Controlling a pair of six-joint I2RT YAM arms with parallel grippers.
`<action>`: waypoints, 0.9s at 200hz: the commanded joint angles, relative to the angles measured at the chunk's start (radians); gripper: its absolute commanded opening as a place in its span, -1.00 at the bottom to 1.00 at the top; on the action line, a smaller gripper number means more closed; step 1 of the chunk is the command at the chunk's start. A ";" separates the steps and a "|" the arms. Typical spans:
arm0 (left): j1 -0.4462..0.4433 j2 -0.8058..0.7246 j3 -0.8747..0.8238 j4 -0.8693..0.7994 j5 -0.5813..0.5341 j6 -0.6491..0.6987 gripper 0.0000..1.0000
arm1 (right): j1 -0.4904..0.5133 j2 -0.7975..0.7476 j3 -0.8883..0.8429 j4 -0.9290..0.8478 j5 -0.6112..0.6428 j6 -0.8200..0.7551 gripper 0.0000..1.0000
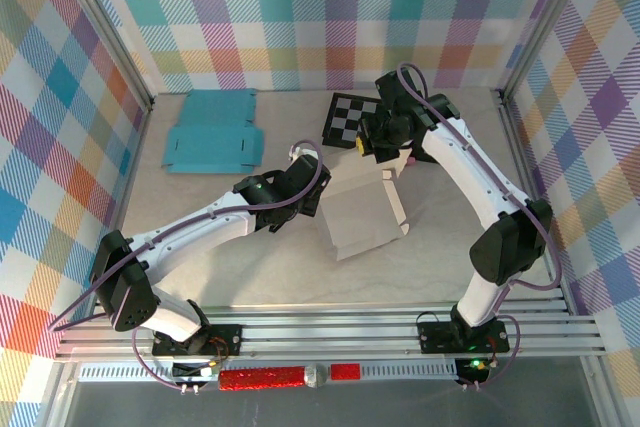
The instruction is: Fold the paper box
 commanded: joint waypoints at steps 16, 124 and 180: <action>-0.004 -0.037 0.025 0.023 0.029 0.006 -0.63 | 0.005 0.002 0.004 -0.024 0.026 -0.006 -1.00; 0.127 -0.193 0.000 -0.026 0.224 -0.152 0.21 | 0.004 -0.194 -0.383 0.350 0.070 -0.040 -1.00; 0.218 -0.112 0.055 -0.017 0.415 -0.298 0.00 | 0.004 -0.265 -0.532 0.502 0.097 -0.012 -1.00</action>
